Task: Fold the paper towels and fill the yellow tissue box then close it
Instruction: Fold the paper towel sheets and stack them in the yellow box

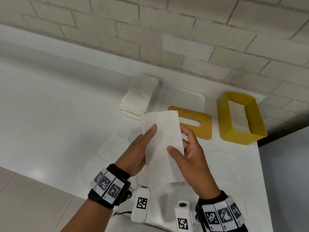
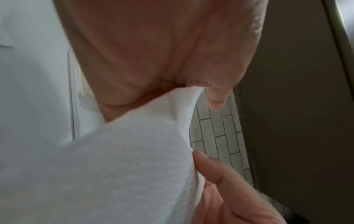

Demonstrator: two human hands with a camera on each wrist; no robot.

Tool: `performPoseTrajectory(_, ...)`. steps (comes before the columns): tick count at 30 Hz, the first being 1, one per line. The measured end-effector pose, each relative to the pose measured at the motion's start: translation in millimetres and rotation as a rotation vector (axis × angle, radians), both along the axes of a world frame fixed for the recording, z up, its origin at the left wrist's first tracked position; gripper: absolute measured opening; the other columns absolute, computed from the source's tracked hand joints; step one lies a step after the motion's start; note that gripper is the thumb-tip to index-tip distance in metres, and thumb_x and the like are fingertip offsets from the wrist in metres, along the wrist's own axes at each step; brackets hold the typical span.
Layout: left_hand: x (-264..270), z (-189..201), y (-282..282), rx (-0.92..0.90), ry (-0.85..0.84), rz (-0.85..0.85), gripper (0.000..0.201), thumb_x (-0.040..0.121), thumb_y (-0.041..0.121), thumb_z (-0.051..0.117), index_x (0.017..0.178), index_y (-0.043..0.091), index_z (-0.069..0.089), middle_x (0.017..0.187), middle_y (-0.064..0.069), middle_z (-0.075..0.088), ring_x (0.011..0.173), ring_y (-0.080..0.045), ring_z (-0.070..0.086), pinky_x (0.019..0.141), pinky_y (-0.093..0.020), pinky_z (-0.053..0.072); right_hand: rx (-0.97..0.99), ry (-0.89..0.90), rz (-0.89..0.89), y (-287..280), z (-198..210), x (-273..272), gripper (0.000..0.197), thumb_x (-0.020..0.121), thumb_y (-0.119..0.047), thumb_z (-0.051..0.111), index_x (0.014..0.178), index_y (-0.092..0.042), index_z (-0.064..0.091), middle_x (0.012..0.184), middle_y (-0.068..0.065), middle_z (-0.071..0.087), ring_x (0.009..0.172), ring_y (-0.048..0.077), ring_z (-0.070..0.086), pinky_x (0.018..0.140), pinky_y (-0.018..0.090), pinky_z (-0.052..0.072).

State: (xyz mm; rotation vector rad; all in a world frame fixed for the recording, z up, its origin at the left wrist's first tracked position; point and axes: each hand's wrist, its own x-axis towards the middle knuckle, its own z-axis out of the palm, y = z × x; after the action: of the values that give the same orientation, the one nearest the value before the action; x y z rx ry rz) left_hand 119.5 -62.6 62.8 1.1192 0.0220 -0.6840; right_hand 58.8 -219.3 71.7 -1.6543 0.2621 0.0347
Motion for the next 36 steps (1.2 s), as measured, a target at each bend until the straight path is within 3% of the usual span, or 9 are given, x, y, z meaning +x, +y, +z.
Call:
performPoseTrajectory(9, 2.2, -6.6, -13.9, 0.223, -0.061, -0.003, 0.030, 0.103, 0.030, 0.054, 0.123, 0.013, 0.068, 0.116, -0.010, 0.076, 0.110, -0.029, 0.072, 0.101, -0.046, 0.055, -0.036, -0.049, 0.062, -19.2, -17.0, 0.5, 0.060, 0.096, -0.009, 0.064, 0.143, -0.040, 0.042, 0.110, -0.004, 0.077, 0.102, 0.018, 0.074, 0.093, 0.051, 0.058)
performPoseTrajectory(14, 4.4, -9.7, -20.4, 0.377, -0.171, -0.036, 0.027, 0.104, 0.035, 0.054, 0.115, 0.018, 0.073, 0.109, -0.004, 0.078, 0.104, -0.024, 0.074, 0.102, -0.049, 0.054, -0.066, -0.044, -0.009, -39.3, -22.6, 2.8, 0.063, 0.092, -0.017, 0.073, 0.140, -0.046, 0.046, 0.108, -0.008, 0.071, 0.097, 0.012, 0.069, 0.084, 0.030, 0.056)
performPoseTrajectory(17, 10.1, -8.2, -20.2, 0.650, -0.434, -0.189, 0.035, 0.099, 0.047, 0.053, 0.101, 0.019, 0.074, 0.097, -0.001, 0.078, 0.093, -0.020, 0.074, 0.091, -0.043, 0.058, -0.205, -0.125, -0.098, -62.5, -21.4, 11.5, 0.066, 0.086, -0.018, 0.079, 0.138, -0.044, 0.048, 0.124, -0.013, 0.060, 0.113, 0.004, 0.060, 0.090, 0.026, 0.050)
performPoseTrajectory(19, 10.7, -7.1, -22.4, 0.881, -0.741, -0.348, 0.030, 0.103, 0.038, 0.051, 0.086, 0.016, 0.062, 0.080, 0.004, 0.070, 0.076, -0.020, 0.067, 0.073, -0.034, 0.053, -0.298, -0.161, 0.011, -73.1, -16.7, 16.2, 0.068, 0.084, -0.014, 0.080, 0.137, -0.041, 0.047, 0.130, -0.017, 0.058, 0.122, -0.003, 0.054, 0.096, 0.018, 0.045)
performPoseTrajectory(22, 9.4, -11.2, -37.4, 1.102, -1.118, -0.518, 0.021, 0.103, 0.028, 0.050, 0.083, 0.023, 0.054, 0.075, -0.002, 0.063, 0.069, -0.026, 0.057, 0.063, -0.033, 0.039, -0.428, -0.146, 0.242, -75.0, -14.0, 22.1, 0.050, 0.081, -0.008, 0.078, 0.121, -0.031, 0.059, 0.110, -0.017, 0.067, 0.109, -0.004, 0.060, 0.088, 0.011, 0.042)
performPoseTrajectory(26, 14.0, -17.4, -44.5, 1.200, -1.108, -0.414, 0.018, 0.100, 0.036, 0.055, 0.102, 0.027, 0.070, 0.087, 0.003, 0.072, 0.075, -0.019, 0.062, 0.066, -0.028, 0.039, -0.452, -0.166, 0.247, -81.1, -23.6, 24.1, 0.022, 0.084, 0.000, 0.073, 0.088, -0.021, 0.067, 0.082, -0.016, 0.066, 0.077, 0.001, 0.060, 0.070, 0.013, 0.043)
performPoseTrajectory(31, 20.8, -34.7, -5.0, 1.222, -0.964, -0.251, 0.015, 0.090, 0.040, 0.069, 0.104, 0.035, 0.070, 0.084, 0.015, 0.071, 0.078, -0.011, 0.067, 0.070, -0.030, 0.052, -0.270, -0.140, 0.073, -109.0, -35.9, 17.9, 0.023, 0.086, 0.006, 0.068, 0.089, -0.017, 0.067, 0.078, -0.018, 0.063, 0.070, 0.001, 0.053, 0.065, 0.013, 0.040)
performPoseTrajectory(34, 17.0, -32.9, 3.5, 1.127, -0.928, -0.085, 0.009, 0.089, 0.033, 0.074, 0.099, 0.034, 0.073, 0.064, 0.025, 0.063, 0.064, -0.001, 0.061, 0.061, -0.011, 0.042, -0.220, -0.112, 0.025, -117.3, -40.5, 12.4, 0.011, 0.092, -0.004, 0.070, 0.092, -0.015, 0.067, 0.073, -0.023, 0.060, 0.059, -0.005, 0.050, 0.058, 0.007, 0.035)
performPoseTrajectory(36, 11.6, -30.8, 1.5, 1.050, -0.923, -0.018, 0.008, 0.089, 0.029, 0.076, 0.096, 0.033, 0.074, 0.065, 0.021, 0.065, 0.068, -0.004, 0.062, 0.061, -0.011, 0.044, -0.224, -0.100, 0.011, -119.9, -45.6, 7.6, 0.010, 0.092, -0.008, 0.070, 0.092, -0.018, 0.067, 0.072, -0.024, 0.060, 0.056, -0.006, 0.050, 0.056, 0.008, 0.034)
